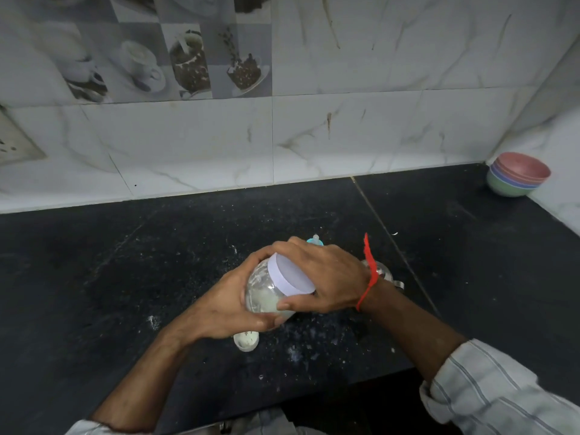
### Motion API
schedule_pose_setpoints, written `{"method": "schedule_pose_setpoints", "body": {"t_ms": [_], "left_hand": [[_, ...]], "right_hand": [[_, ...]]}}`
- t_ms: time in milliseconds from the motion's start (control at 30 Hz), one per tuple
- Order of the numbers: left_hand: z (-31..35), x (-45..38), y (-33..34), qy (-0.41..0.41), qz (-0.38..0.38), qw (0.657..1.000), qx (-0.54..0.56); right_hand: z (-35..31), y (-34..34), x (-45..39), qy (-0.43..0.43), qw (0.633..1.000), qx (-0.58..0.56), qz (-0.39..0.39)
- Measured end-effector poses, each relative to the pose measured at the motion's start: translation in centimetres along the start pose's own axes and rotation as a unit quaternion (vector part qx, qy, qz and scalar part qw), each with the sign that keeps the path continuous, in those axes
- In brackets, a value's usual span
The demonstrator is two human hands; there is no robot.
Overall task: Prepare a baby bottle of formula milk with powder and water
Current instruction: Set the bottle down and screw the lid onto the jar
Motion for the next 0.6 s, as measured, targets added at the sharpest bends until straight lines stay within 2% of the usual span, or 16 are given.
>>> {"method": "schedule_pose_setpoints", "body": {"t_ms": [100, 200, 367, 500, 600], "left_hand": [[0.1, 0.0, 1.0, 0.008, 0.007, 1.0, -0.019], [-0.2, -0.1, 1.4, 0.02, 0.056, 0.997, -0.05], [-1.0, -0.5, 1.0, 0.014, 0.081, 0.995, -0.064], [-2.3, -1.2, 0.5, 0.008, 0.08, 0.992, -0.094], [-3.7, -2.1, -0.4, 0.003, 0.058, 0.992, -0.109]], "right_hand": [[0.2, 1.3, -0.1, -0.023, 0.996, -0.005, 0.083], [-0.1, 1.6, -0.2, -0.031, 0.989, 0.033, 0.141], [-1.6, 2.5, -1.0, 0.039, 0.979, 0.046, 0.194], [-2.0, 3.7, -1.2, 0.148, 0.971, 0.076, 0.173], [-1.7, 4.1, -1.2, 0.214, 0.971, 0.079, 0.076]]}}
Point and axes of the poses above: each hand's wrist, its own x-axis away from the middle knuckle, its own y-axis out of the palm, z = x × y, the point moved 1 cm from there along -x, towards the middle knuckle, and after that the axes turned 2 degrees about x, right-handed, at the moved point
